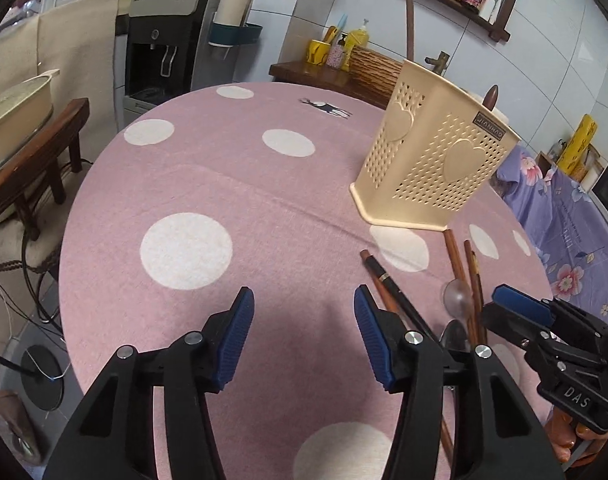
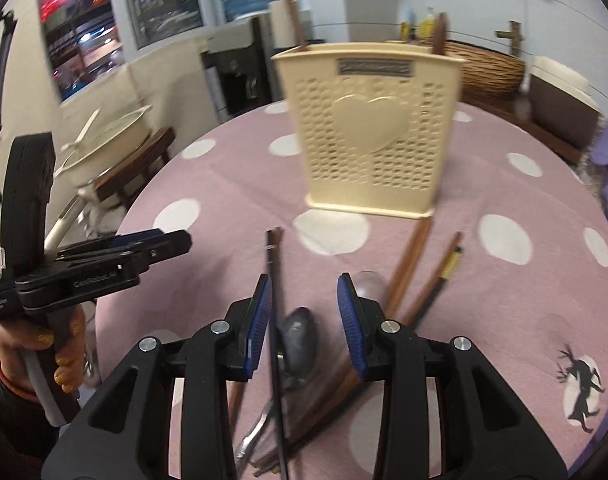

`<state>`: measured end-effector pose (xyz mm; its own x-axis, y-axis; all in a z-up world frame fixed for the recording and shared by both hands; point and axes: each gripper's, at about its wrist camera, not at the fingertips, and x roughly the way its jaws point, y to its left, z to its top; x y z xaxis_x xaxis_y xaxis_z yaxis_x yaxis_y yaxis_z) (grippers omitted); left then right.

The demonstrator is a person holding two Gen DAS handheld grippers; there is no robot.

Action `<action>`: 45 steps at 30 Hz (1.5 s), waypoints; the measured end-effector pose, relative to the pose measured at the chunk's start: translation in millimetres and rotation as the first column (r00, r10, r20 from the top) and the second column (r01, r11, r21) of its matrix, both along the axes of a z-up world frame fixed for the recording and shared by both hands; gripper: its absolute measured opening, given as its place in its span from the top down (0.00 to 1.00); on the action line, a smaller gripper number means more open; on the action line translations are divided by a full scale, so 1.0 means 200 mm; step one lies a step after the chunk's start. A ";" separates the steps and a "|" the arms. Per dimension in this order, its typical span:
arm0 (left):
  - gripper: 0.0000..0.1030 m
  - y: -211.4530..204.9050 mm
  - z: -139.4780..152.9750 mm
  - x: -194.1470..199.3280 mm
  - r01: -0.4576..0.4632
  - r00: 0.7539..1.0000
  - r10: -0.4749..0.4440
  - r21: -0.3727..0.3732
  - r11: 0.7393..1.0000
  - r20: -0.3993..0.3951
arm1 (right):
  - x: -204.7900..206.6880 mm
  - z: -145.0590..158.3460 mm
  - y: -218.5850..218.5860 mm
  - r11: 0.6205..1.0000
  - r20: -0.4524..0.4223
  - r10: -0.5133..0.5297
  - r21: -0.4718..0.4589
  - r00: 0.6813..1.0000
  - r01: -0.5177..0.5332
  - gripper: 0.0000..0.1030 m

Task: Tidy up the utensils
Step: 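Return both grippers to the pile and grasp a black chopstick with the right gripper, then grasp a brown chopstick with the left gripper while the right holds the black chopstick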

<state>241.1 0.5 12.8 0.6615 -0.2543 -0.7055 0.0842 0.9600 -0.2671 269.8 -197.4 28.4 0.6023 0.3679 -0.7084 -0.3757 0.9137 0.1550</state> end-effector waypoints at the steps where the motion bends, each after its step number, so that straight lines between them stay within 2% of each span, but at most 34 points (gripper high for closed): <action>1: 0.50 0.01 0.00 -0.01 -0.003 1.000 0.003 0.005 1.000 0.001 | 0.01 -0.01 0.03 1.000 -0.014 0.020 0.000 1.000 -0.020 0.66; 5: 0.50 0.03 -0.01 -0.02 -0.011 1.000 0.011 0.025 1.000 0.009 | 0.10 -0.06 0.17 0.996 -0.067 0.081 -0.027 0.994 -0.083 0.69; 11: 0.50 0.07 -0.03 -0.04 -0.010 1.000 0.010 0.017 1.000 -0.002 | 0.21 -0.14 0.26 0.993 -0.116 0.066 -0.089 0.991 -0.076 0.75; 16: 0.50 0.07 -0.05 -0.03 -0.003 1.000 0.004 0.013 1.000 -0.016 | 0.26 -0.19 0.25 0.996 -0.167 0.043 -0.069 0.985 -0.055 0.90; 19: 0.50 0.06 -0.07 -0.03 0.006 1.000 -0.005 0.017 1.000 -0.024 | 0.26 -0.20 0.22 0.998 -0.176 0.039 -0.048 0.984 -0.048 0.91; 25: 0.50 0.01 -0.08 -0.03 0.032 0.999 -0.032 0.018 0.999 -0.035 | 0.26 -0.15 0.16 1.000 -0.159 0.015 0.002 0.987 -0.015 0.92; 30: 0.50 -0.07 -0.09 -0.01 0.080 0.995 -0.079 0.001 0.997 -0.055 | 0.22 -0.06 0.08 0.998 -0.121 -0.013 0.062 0.993 0.021 0.92; 38: 0.67 -0.27 -0.09 0.14 0.169 0.980 -0.170 -0.016 0.985 -0.106 | 0.09 0.10 -0.05 0.993 -0.020 -0.063 0.096 0.998 0.065 0.92; 44: 0.76 -0.37 -0.12 0.24 0.174 0.971 -0.174 -0.016 0.985 -0.165 | 0.00 0.16 -0.11 0.991 0.044 -0.096 0.094 0.994 0.091 0.92; 45: 0.77 -0.38 -0.12 0.24 0.165 0.974 -0.162 0.004 0.986 -0.159 | -0.01 0.17 -0.12 0.991 0.051 -0.101 0.097 0.994 0.096 0.92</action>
<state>289.7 -74.8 -11.1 0.4916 -0.3373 -0.8028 0.1986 0.9411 -0.2737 267.8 -221.3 61.7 0.6764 0.3679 -0.6381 -0.2948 0.9291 0.2232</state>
